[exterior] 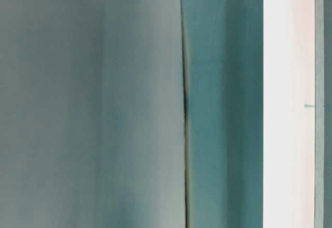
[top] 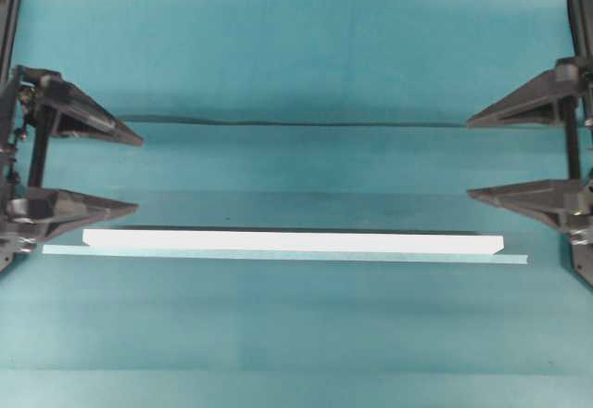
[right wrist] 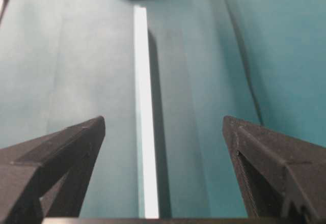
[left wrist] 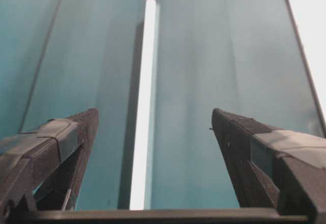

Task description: Lift a wooden board with both hands.

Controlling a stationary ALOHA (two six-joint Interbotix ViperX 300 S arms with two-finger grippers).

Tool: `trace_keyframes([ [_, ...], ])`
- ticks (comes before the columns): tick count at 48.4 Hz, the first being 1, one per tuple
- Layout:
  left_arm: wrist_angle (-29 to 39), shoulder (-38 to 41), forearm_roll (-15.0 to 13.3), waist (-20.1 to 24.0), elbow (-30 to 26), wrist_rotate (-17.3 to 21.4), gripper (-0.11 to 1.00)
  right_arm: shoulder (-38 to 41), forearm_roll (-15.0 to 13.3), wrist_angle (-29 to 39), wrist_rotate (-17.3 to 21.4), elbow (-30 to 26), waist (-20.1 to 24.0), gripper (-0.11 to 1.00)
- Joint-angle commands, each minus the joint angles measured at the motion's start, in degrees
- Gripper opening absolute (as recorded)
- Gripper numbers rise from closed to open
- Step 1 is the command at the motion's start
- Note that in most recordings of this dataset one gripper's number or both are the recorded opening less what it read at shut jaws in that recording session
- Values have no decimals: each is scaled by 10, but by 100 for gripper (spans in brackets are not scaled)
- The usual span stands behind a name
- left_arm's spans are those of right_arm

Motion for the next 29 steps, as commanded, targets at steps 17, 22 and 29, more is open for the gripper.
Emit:
trace_keyframes([
  [17, -13, -11, 2, 7, -5, 0, 99, -30, 1, -66, 5, 29, -4, 94],
  [22, -13, -11, 3, 7, -4, 0, 99, -36, 1, -69, 5, 33, -4, 94],
  [29, -13, -11, 3, 7, -4, 0, 99, -40, 1, -69, 5, 34, -4, 94],
])
